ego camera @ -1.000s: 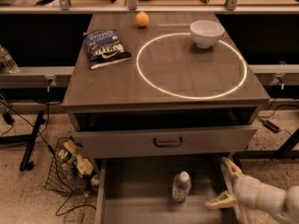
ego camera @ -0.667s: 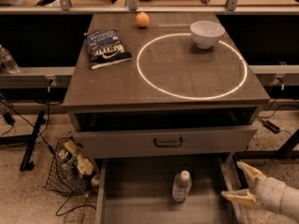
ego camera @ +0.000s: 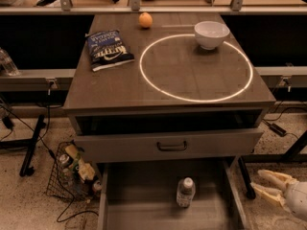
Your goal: Place blue plastic bottle into middle drawer
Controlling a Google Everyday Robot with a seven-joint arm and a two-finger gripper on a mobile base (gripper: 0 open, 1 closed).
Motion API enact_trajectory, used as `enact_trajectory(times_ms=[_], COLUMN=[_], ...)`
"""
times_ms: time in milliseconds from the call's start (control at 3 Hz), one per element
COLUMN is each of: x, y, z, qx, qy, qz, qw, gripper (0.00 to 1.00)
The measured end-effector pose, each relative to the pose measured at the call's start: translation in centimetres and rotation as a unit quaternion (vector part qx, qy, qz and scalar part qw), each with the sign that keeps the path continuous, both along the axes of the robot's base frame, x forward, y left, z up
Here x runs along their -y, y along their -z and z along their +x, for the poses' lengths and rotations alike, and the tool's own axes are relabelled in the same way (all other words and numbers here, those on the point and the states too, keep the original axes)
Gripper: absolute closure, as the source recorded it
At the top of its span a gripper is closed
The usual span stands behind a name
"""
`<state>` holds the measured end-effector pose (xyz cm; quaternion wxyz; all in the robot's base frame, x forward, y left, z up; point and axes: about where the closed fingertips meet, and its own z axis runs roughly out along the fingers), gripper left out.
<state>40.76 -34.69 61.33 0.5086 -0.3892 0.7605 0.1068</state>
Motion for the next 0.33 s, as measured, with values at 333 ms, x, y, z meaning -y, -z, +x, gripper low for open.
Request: enact_trajectory(times_ms=[333], x=[-0.16], y=[0.02], z=[0.04], qx=[0.0], qy=[-0.001], qz=[0.001], qw=[1.0], gripper=[0.29])
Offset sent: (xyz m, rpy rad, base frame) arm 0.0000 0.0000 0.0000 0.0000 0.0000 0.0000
